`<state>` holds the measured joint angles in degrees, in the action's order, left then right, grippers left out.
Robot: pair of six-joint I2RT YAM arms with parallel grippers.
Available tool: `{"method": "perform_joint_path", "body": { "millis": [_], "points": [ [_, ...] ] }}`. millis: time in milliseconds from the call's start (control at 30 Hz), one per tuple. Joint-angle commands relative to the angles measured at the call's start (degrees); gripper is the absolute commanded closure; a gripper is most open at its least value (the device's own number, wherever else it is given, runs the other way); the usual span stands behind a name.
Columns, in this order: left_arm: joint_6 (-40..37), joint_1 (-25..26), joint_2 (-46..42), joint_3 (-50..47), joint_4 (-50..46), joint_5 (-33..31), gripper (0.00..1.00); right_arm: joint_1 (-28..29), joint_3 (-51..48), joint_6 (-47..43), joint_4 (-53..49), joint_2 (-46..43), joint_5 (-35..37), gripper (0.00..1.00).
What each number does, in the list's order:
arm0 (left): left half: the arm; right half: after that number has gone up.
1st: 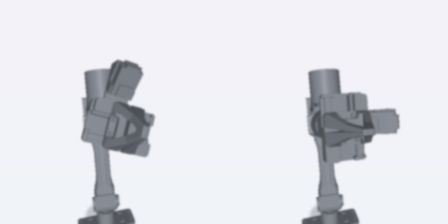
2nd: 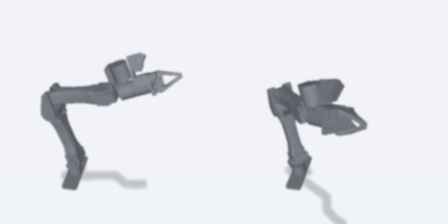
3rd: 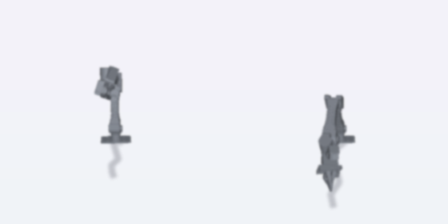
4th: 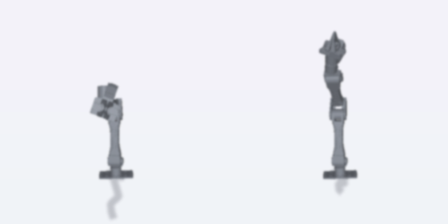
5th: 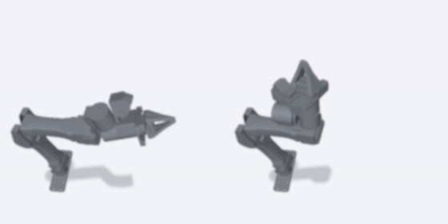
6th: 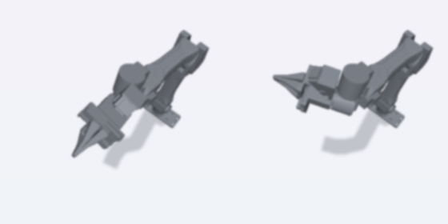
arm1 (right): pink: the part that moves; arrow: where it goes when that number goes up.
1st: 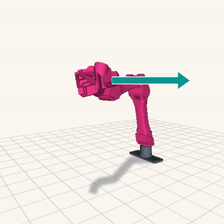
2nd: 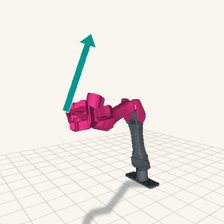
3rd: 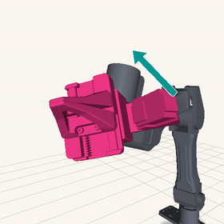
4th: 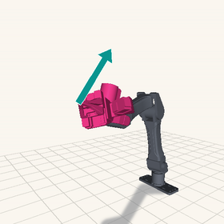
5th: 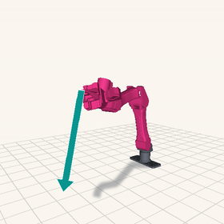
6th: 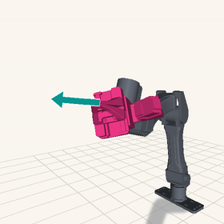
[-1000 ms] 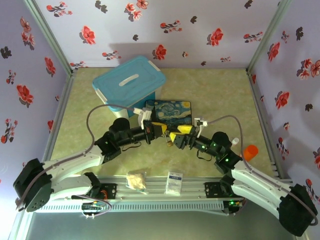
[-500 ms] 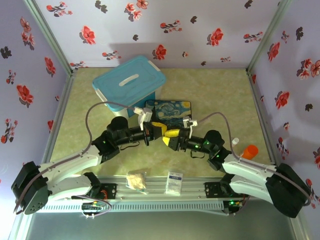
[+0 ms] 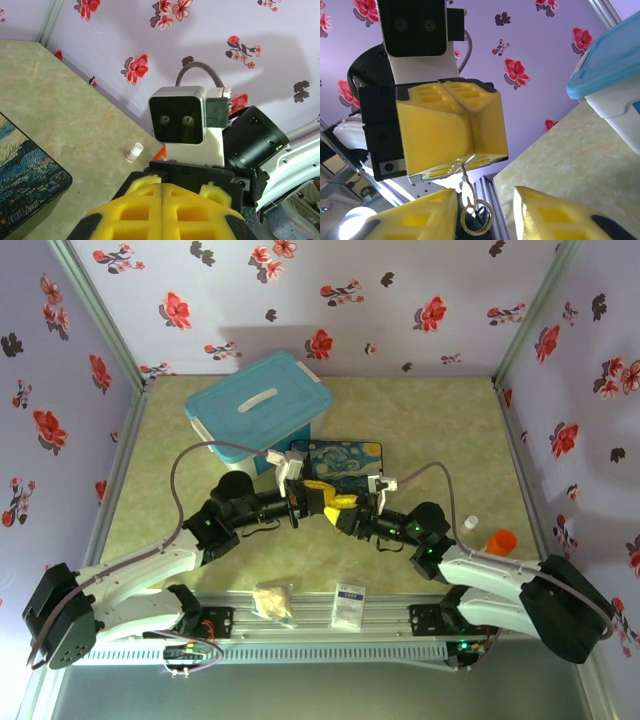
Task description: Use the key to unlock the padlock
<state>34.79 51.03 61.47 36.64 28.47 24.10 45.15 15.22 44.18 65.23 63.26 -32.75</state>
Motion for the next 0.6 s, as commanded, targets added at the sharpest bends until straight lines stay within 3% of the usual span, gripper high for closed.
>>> {"method": "perform_joint_path", "body": {
  "millis": [0,167,300,367,433,567],
  "points": [
    [1.26,-0.40,-0.48,1.42,3.02,0.97,1.00,0.73,0.33,0.62,5.22,1.77,0.26,0.69],
    [1.52,-0.41,-0.87,1.05,3.24,0.95,1.00,0.72,-0.90,1.52,8.59,2.76,0.70,0.85],
    [1.97,-0.48,-0.66,0.59,3.86,0.95,1.00,0.67,-1.77,1.26,8.43,2.38,1.73,0.91],
    [2.05,-0.49,-0.42,0.55,3.79,0.95,1.00,0.69,-1.69,1.28,7.78,2.43,1.80,0.89],
    [2.05,-0.44,-0.39,0.52,4.09,0.91,1.00,0.70,-1.69,1.17,6.99,2.24,2.65,0.79],
    [2.15,-0.53,-0.40,0.05,4.63,0.92,1.00,0.72,-1.36,0.91,6.93,2.00,3.00,0.76]
  ]
}}
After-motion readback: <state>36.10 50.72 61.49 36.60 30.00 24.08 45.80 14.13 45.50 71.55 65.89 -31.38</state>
